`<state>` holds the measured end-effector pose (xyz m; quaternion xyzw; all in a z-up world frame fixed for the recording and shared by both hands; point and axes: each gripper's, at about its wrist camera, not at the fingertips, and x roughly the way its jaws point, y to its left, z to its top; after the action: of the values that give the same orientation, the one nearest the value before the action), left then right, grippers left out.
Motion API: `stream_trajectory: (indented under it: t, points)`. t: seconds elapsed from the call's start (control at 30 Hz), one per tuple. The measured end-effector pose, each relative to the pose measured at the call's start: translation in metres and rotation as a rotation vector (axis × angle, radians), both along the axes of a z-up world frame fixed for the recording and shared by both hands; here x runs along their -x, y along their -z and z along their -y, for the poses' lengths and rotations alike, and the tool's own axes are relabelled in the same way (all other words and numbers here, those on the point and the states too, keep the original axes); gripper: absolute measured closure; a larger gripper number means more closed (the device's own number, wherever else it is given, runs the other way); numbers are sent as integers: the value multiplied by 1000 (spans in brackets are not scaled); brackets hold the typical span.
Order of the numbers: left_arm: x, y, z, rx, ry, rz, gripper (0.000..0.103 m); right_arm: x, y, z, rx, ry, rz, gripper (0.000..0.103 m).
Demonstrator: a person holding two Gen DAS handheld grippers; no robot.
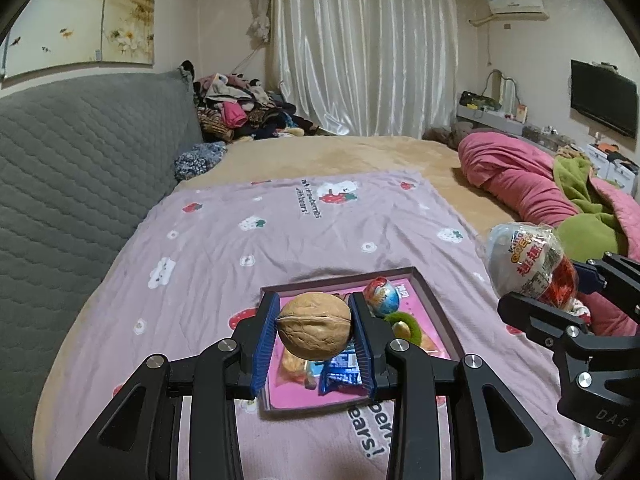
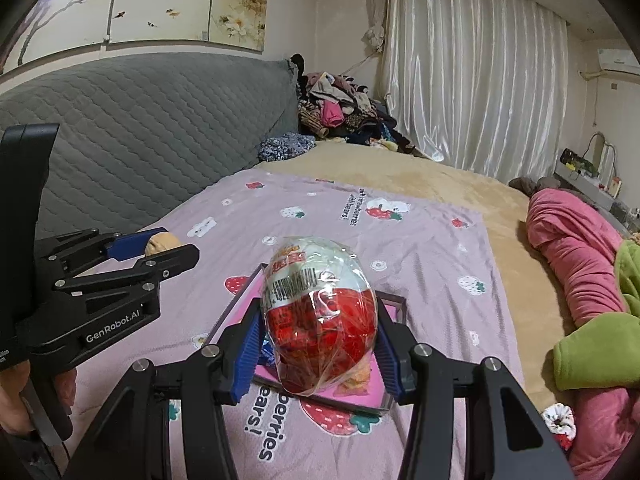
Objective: Organize objects
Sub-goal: 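Lift and carry the walnut and red Kinder egg over the tray with both grippers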
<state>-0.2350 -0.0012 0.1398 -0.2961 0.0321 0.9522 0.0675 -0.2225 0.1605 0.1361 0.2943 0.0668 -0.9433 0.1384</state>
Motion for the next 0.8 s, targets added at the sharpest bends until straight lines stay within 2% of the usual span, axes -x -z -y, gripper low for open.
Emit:
stream_trajectory:
  t: [0.57, 0.8]
  points:
    - [56, 27, -2, 13, -12, 35, 67, 50, 21, 0, 7, 4, 14, 52]
    - [74, 39, 3, -14, -20, 50, 67, 66, 33, 0, 20, -5, 18, 52]
